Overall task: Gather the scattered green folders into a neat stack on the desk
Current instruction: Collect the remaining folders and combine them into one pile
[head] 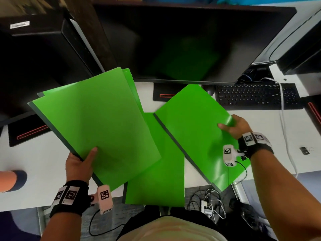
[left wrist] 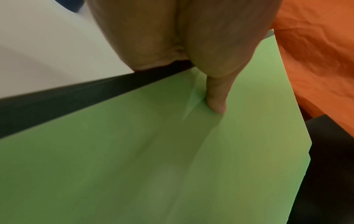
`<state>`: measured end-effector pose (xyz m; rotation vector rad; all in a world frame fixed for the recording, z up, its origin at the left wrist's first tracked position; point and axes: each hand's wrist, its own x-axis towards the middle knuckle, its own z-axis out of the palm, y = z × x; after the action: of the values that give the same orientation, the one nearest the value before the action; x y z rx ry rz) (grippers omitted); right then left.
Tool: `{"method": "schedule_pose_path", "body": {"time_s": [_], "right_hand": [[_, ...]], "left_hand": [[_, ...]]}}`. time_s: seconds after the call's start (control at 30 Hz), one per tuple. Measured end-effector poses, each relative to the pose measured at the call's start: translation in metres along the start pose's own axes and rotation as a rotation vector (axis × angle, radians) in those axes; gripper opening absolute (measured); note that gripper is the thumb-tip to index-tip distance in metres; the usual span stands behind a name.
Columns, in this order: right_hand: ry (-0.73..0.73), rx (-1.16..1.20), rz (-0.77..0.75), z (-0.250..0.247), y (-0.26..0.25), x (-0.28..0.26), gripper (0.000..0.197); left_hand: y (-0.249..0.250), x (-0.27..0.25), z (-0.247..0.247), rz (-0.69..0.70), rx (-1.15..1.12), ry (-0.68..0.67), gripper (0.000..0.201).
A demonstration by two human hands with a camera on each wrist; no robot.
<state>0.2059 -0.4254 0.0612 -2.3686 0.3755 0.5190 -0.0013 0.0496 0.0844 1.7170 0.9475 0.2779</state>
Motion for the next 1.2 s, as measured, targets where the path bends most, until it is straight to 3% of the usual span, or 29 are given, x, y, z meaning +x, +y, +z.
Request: {"method": "schedule_pose_path", "body": {"time_s": [0.17,0.33,0.5,0.67,0.83,1.07,1.2], "right_hand": [[0.018,0.092,-0.031,-0.022,0.018,-0.024,0.028],[0.056,0.202,-0.025,-0.044,0.035,-0.046,0.033],[0.187,0.269,-0.109,-0.068,0.034,-0.065,0.03],[0.215,0.549,-0.213,-0.078,0.008,-0.075,0.034],[0.166,0.67,-0.345,-0.019,-0.045,-0.074,0.033],[-0.009,0.71,-0.353,0.081,-0.079,-0.089,0.02],[-0.015,0.709,-0.369,0.094,-0.095,-0.097,0.023]], "left_hand": [[0.004,0.0,-0.004,0.008,0.0,0.031,0.034],[0.0,0.005,-0.003,0.01,0.028,0.037,0.034],[-0.004,0.005,0.002,0.007,0.029,0.017,0.034],[0.001,0.001,0.011,0.019,0.032,0.002,0.035],[0.012,-0.008,0.035,0.061,-0.047,-0.083,0.027],[0.053,-0.031,0.078,0.074,-0.356,-0.164,0.026],[0.069,-0.034,0.083,0.059,-0.496,-0.166,0.043]]}}
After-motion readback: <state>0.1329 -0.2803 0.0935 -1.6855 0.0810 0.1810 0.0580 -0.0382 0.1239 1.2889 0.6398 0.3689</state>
